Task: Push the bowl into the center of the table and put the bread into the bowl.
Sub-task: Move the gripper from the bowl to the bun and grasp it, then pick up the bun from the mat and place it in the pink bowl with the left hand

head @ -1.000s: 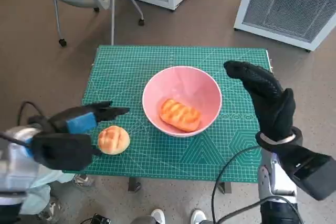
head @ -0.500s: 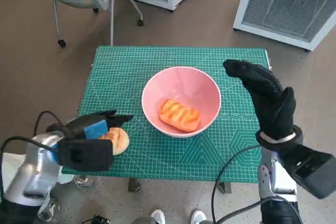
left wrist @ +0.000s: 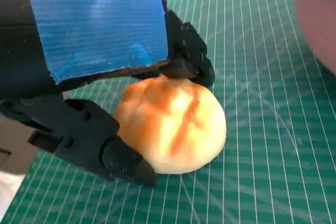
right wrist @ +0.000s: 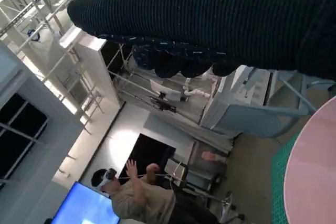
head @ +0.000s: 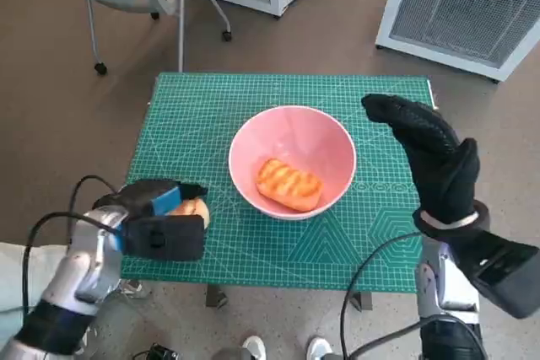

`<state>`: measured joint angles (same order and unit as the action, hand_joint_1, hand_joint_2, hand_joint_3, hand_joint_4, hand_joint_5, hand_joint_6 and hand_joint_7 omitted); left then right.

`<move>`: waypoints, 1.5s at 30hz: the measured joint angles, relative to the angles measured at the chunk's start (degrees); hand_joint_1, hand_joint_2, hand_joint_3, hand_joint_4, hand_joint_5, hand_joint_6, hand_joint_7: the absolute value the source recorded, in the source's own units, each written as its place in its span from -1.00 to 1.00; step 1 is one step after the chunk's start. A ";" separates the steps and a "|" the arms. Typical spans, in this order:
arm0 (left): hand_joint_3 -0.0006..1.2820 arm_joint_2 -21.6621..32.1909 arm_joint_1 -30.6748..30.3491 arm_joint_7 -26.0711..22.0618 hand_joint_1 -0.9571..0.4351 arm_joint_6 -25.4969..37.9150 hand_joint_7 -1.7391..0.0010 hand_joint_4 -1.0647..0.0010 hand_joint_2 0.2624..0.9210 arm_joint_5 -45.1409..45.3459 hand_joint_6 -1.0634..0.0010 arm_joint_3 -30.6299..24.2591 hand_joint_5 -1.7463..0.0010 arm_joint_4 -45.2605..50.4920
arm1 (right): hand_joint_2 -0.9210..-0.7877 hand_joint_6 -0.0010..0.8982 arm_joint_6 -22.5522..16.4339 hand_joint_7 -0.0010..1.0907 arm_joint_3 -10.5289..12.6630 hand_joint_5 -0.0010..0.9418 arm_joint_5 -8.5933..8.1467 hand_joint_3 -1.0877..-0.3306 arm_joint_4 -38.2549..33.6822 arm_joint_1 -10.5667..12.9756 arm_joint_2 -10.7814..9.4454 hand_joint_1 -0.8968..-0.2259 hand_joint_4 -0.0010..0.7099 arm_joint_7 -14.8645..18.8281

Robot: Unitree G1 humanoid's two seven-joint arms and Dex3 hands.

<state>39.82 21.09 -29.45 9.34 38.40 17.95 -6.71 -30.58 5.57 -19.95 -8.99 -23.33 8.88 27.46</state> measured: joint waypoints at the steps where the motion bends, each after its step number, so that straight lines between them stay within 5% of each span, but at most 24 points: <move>1: -0.92 0.05 0.01 0.27 0.38 -0.56 -0.13 -0.51 0.85 -0.11 -0.37 -0.07 -0.20 -0.08 | -1.00 -1.00 0.03 -0.28 0.07 -1.00 -0.03 0.00 0.00 0.00 0.01 -0.40 -0.87 0.02; 16: -0.90 0.54 0.05 0.22 0.38 -6.34 -0.36 -0.47 0.91 -5.33 -0.25 -3.62 -0.17 -0.99 | -1.00 -1.00 0.21 -0.27 0.43 -1.00 -0.06 0.00 0.00 -0.02 0.04 -0.38 -0.87 0.10; 32: -0.91 -0.55 6.97 -0.98 0.38 -0.45 -0.35 -0.48 0.93 -12.30 -0.21 -11.76 -0.19 6.23 | -1.00 -1.00 0.09 -0.27 0.94 -0.99 -0.03 0.01 -2.13 -1.34 0.18 -0.36 -0.87 0.79; 39: -0.92 -5.04 11.48 3.87 0.38 1.13 -0.21 -0.53 0.90 -11.84 -0.30 -11.93 -0.24 11.36 | -1.00 -1.00 0.08 -0.27 0.94 -1.00 -0.01 0.01 -2.34 -1.67 0.18 -0.35 -0.87 0.99; 45: -0.93 -9.77 14.41 11.69 0.38 -5.88 -0.10 -0.56 0.88 -10.72 -0.37 -9.70 -0.28 10.11 | -1.00 -1.00 0.12 -0.27 0.91 -1.00 -0.03 0.01 -2.40 -1.95 0.19 -0.34 -0.87 1.33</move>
<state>30.04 35.50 -17.76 3.46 27.68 8.25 3.40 -30.46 6.48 -19.97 -11.39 -25.28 9.07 28.79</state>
